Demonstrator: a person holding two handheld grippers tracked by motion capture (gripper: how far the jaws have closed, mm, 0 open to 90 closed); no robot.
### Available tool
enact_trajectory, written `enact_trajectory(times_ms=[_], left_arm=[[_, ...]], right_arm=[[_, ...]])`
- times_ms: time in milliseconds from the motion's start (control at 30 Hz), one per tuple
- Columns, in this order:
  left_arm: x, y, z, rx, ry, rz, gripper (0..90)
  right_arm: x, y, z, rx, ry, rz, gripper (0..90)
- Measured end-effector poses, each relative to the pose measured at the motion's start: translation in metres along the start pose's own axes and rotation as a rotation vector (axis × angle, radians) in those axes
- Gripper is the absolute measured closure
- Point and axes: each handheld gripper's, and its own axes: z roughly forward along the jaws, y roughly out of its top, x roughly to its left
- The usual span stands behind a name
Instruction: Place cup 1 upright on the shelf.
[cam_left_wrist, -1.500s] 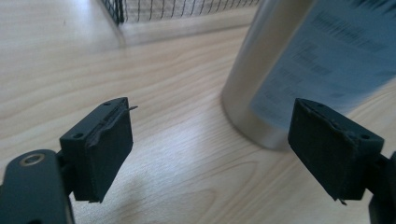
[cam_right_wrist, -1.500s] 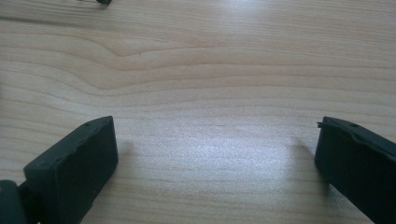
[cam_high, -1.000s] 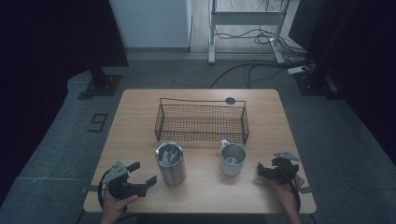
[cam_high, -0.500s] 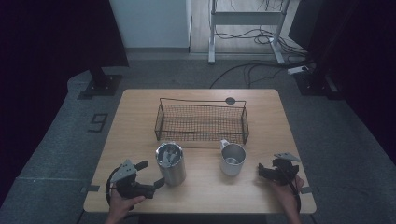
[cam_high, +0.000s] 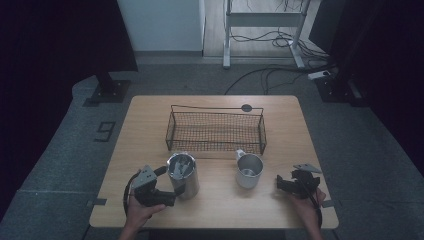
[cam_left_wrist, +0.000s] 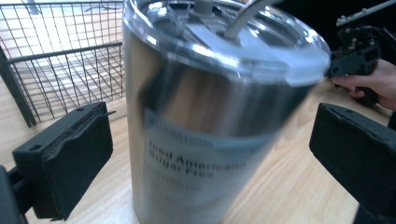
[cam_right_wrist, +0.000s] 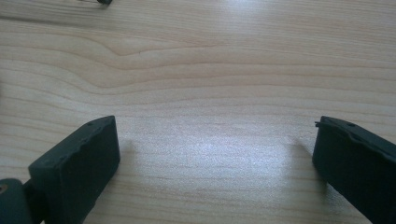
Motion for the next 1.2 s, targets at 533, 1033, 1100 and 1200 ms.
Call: enact_trajectory(times_ms=[533,1033,1100,1200], left_arm=[[-0.004,0.0,0.033,-0.02,0.049,0.043,0.6],[-0.003,-0.001,0.034,-0.036,0.042,0.082,2.8],[-0.003,-0.002,0.034,-0.036,0.04,0.083,2.8],[-0.003,-0.001,0.033,-0.037,0.04,0.084,3.0]], right_arm=[[0.0,0.0,0.0,-0.004,-0.005,0.005,1.9],[-0.001,0.0,-0.001,-0.008,-0.011,0.014,3.5],[-0.001,0.0,-0.001,-0.008,-0.012,0.016,3.6],[-0.001,0.0,-0.001,-0.009,-0.013,0.017,3.8]])
